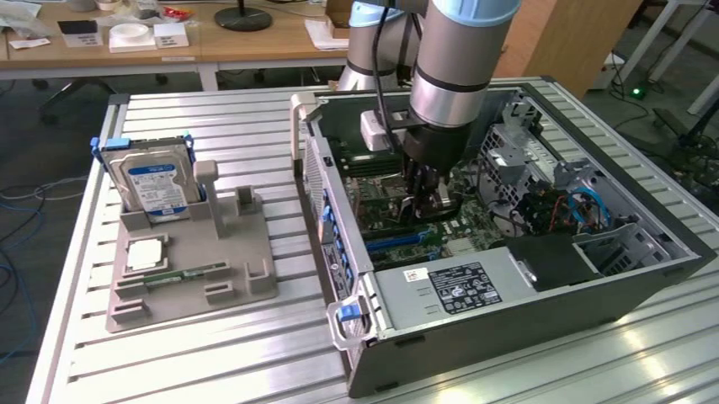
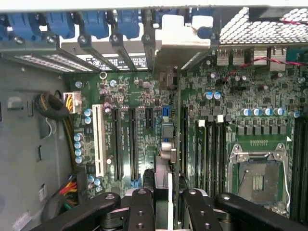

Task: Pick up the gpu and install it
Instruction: 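Insert the gpu into the slot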

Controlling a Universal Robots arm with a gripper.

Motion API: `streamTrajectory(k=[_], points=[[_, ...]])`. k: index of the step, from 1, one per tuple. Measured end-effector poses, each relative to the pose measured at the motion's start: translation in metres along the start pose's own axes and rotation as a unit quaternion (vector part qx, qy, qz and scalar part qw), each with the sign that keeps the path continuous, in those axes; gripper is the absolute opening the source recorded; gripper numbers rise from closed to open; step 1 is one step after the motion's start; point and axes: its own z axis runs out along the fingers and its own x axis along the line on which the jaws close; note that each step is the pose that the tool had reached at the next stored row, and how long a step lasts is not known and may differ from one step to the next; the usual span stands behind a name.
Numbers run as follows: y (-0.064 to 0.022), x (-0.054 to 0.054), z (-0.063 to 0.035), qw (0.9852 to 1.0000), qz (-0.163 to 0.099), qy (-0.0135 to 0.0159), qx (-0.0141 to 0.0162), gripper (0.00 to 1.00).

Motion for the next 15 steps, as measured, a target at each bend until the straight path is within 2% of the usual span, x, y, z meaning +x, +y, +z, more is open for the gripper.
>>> streamTrajectory(k=[8, 15], points=[[0.0012, 0.002, 0.0092, 1.0000, 0.000, 0.0000, 0.0000, 0.27], [0.0035, 0.002, 0.0129, 1.0000, 0.000, 0.0000, 0.0000, 0.27]])
